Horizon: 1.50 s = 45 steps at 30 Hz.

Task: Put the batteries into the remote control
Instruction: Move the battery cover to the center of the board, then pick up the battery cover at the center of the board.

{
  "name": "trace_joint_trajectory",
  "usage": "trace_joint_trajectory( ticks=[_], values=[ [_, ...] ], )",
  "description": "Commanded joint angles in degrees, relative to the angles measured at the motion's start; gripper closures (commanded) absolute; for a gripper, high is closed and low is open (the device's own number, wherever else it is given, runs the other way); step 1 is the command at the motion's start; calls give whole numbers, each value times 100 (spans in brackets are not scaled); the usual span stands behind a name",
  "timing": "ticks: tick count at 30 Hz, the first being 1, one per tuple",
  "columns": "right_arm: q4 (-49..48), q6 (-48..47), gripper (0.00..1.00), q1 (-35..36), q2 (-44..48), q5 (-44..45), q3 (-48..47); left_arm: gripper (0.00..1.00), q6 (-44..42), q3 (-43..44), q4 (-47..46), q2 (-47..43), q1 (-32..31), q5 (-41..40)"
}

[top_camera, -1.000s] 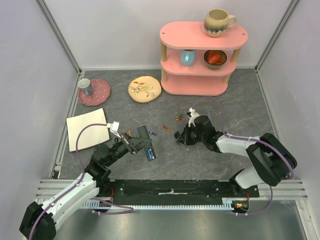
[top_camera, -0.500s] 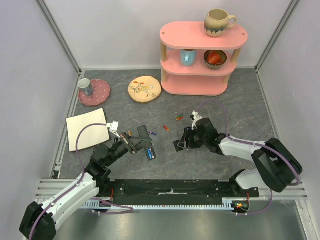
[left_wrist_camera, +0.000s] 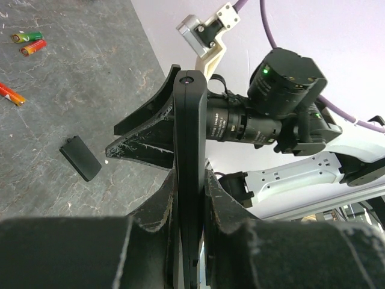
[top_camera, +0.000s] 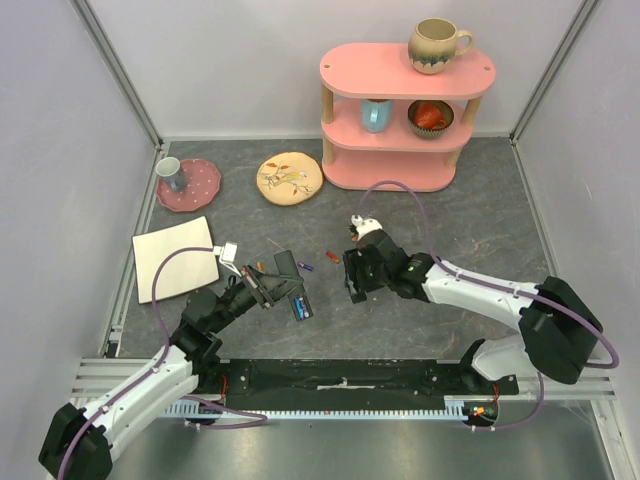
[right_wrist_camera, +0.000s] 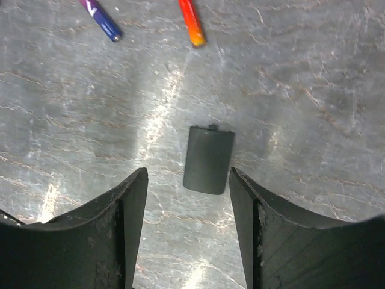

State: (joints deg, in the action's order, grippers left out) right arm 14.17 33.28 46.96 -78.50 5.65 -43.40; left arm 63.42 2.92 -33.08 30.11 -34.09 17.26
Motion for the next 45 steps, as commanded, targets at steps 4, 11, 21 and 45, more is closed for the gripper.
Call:
trace_joint_trajectory(
  ticks=[4,11,21,45],
  values=[
    [876,-6,34,436,-761,1253,-809,98,83,-283,-67,-154,42,85],
    [1123,74,33,744,-1334,1588,-1162,98,65,-292,56,-286,34,85],
    [947,91,35,771,-1625,1290,-1005,98,48,-292,74,-295,42,94],
    [578,390,37,771,-1695,727,-310,98,83,-292,100,-251,42,120]
  ],
)
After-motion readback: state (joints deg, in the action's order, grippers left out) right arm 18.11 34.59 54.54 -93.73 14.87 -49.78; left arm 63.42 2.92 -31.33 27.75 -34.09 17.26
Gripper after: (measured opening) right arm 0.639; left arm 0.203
